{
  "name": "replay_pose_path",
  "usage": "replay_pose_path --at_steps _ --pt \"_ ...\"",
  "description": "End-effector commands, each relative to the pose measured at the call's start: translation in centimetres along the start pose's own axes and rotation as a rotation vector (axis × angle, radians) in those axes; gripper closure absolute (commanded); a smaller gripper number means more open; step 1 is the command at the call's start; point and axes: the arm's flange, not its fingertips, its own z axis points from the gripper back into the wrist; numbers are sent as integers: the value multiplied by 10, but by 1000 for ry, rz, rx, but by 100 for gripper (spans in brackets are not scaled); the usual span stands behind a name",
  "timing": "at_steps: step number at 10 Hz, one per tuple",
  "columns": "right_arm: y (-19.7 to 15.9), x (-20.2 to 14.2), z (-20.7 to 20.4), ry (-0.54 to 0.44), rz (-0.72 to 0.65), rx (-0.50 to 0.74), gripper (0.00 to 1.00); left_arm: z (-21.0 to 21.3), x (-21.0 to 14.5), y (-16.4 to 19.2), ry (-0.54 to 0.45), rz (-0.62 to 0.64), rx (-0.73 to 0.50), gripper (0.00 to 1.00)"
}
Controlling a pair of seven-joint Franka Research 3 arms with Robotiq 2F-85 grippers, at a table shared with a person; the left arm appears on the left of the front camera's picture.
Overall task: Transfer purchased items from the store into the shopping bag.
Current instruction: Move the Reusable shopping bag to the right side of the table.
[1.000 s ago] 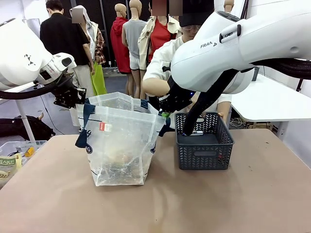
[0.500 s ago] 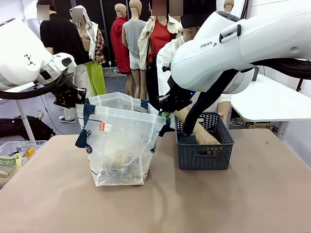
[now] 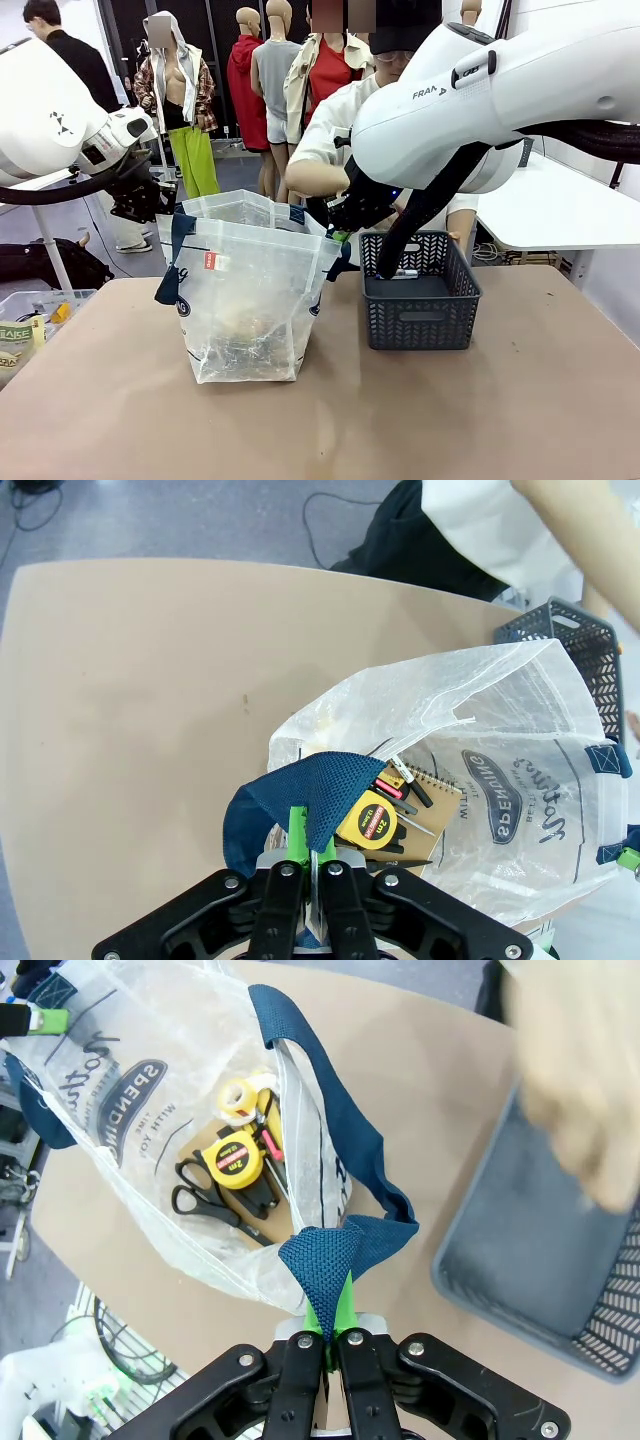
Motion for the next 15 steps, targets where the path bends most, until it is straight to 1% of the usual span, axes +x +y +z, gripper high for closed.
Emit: replay_pose_path --at_steps 1,15 --pt "-1 0 0 -1 -2 -1 100 3 2 3 -8 4 2 100" --pt "-1 0 0 -1 -2 -1 100 3 2 3 -8 4 2 100"
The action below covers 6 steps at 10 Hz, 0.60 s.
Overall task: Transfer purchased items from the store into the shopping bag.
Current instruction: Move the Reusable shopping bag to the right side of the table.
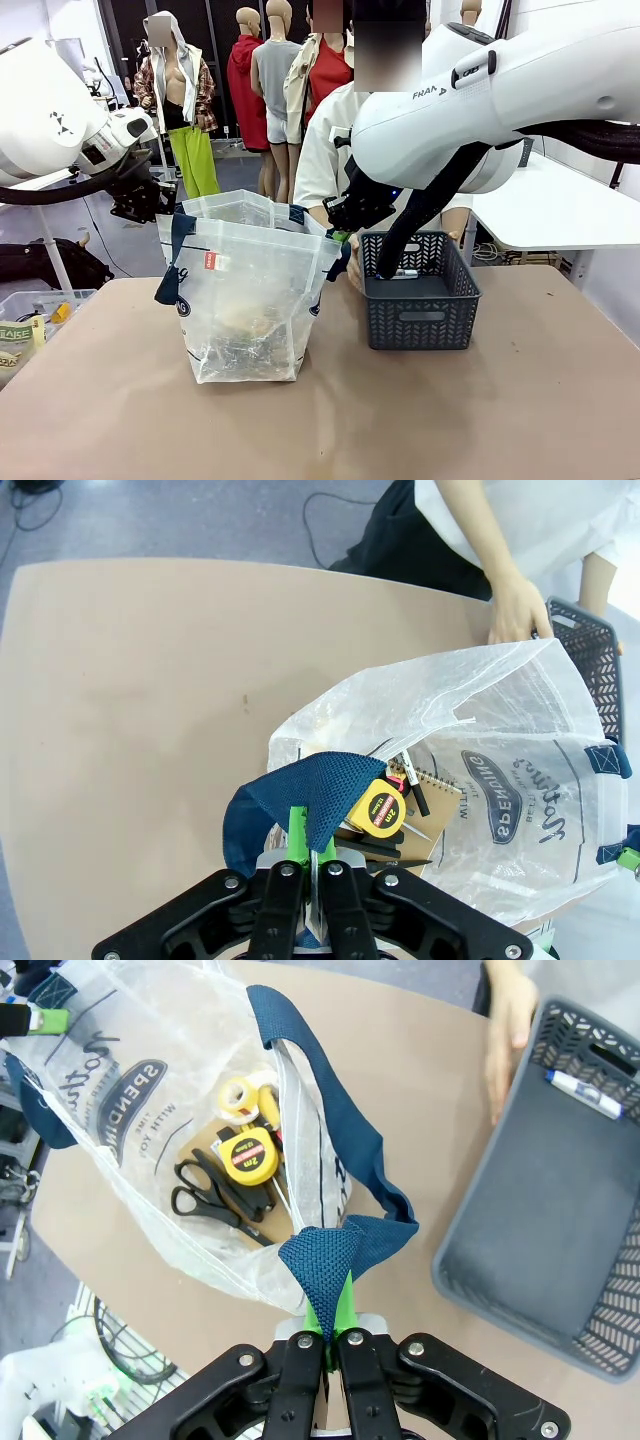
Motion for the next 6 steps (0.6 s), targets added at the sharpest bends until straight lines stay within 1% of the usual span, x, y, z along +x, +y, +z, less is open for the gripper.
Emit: replay_pose_path --at_steps 1,6 --pt "-1 0 0 -1 -2 -1 100 3 2 3 -8 4 2 100" --pt "-1 0 0 -1 -2 -1 100 3 2 3 -8 4 2 100"
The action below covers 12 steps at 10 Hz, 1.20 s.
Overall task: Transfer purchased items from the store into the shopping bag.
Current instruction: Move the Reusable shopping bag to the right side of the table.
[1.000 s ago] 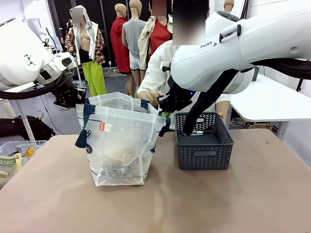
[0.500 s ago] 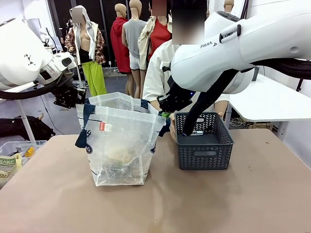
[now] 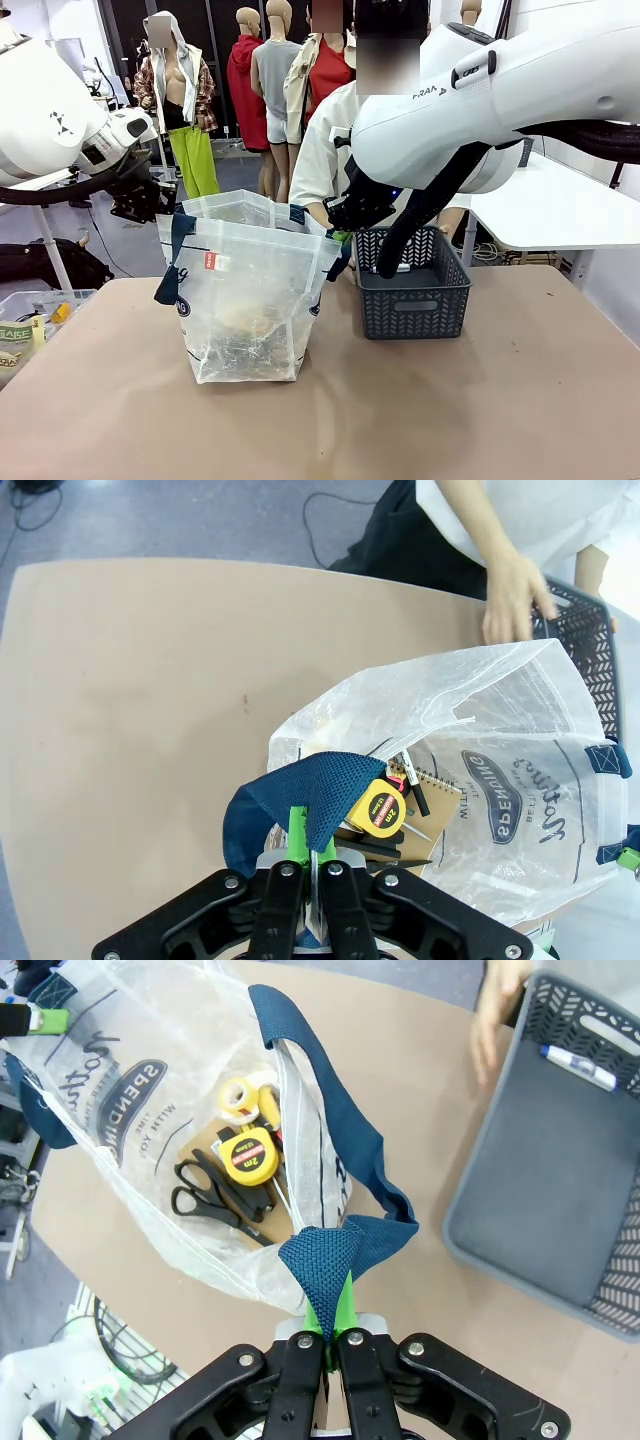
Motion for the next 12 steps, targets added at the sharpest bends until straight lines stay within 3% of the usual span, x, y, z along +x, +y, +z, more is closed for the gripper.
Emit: replay_pose_path --at_steps 1,12 --pt "-1 0 0 -1 -2 -1 100 3 2 3 -8 4 2 100" --pt "-1 0 0 -1 -2 -1 100 3 2 3 -8 4 2 100"
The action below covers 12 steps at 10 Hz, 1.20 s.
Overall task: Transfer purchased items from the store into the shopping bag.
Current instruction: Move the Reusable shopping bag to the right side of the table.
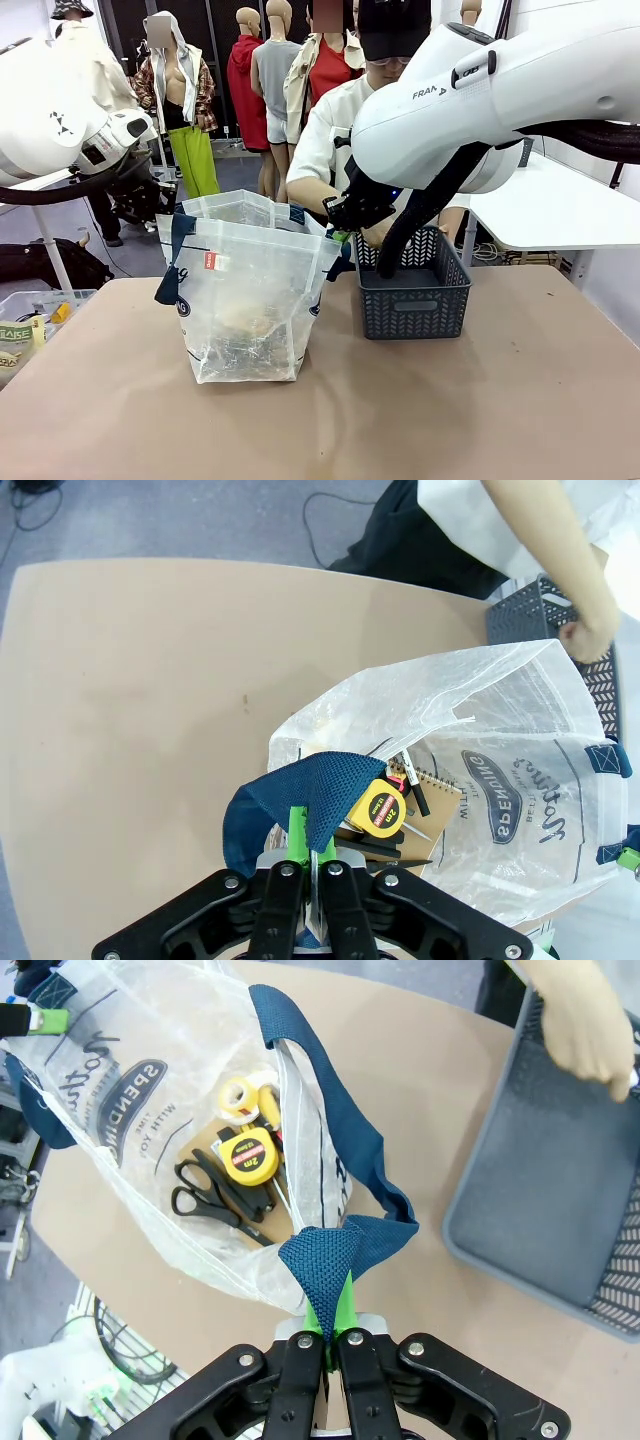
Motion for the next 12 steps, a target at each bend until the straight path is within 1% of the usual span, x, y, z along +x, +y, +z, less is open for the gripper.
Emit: replay_pose_path --at_steps 1,12 --pt "-1 0 0 -1 -2 -1 100 3 2 3 -8 4 2 100" --pt "-1 0 0 -1 -2 -1 100 3 2 3 -8 4 2 100"
